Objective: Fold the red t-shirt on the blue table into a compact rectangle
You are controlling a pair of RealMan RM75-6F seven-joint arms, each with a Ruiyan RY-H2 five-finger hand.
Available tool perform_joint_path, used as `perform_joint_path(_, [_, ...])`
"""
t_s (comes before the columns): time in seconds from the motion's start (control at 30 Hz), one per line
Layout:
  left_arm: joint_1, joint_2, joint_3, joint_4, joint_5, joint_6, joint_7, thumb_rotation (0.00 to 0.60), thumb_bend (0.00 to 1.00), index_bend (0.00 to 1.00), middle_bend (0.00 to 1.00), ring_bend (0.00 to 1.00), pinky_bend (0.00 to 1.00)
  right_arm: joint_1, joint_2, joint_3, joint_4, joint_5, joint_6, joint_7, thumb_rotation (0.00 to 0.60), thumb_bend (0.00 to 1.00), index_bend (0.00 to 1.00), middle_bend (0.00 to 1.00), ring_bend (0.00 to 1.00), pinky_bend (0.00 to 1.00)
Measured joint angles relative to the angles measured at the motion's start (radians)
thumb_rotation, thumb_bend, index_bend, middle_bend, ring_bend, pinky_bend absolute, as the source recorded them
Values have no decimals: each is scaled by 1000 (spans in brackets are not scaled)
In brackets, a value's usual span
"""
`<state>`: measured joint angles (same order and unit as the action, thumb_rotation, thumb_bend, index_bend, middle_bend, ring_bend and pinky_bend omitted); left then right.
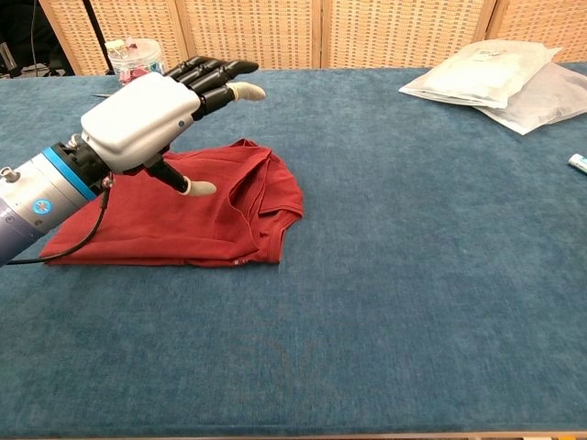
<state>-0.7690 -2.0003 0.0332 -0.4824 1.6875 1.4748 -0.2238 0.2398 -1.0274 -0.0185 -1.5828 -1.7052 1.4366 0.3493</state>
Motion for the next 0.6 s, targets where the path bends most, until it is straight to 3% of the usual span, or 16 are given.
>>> perform_joint_path(0.6, [-30,-106,-3,66,-1,-76,44,600,0,22,0,0,0,-2,7,-1,4,-5,9,22,600,53,0,0,0,0])
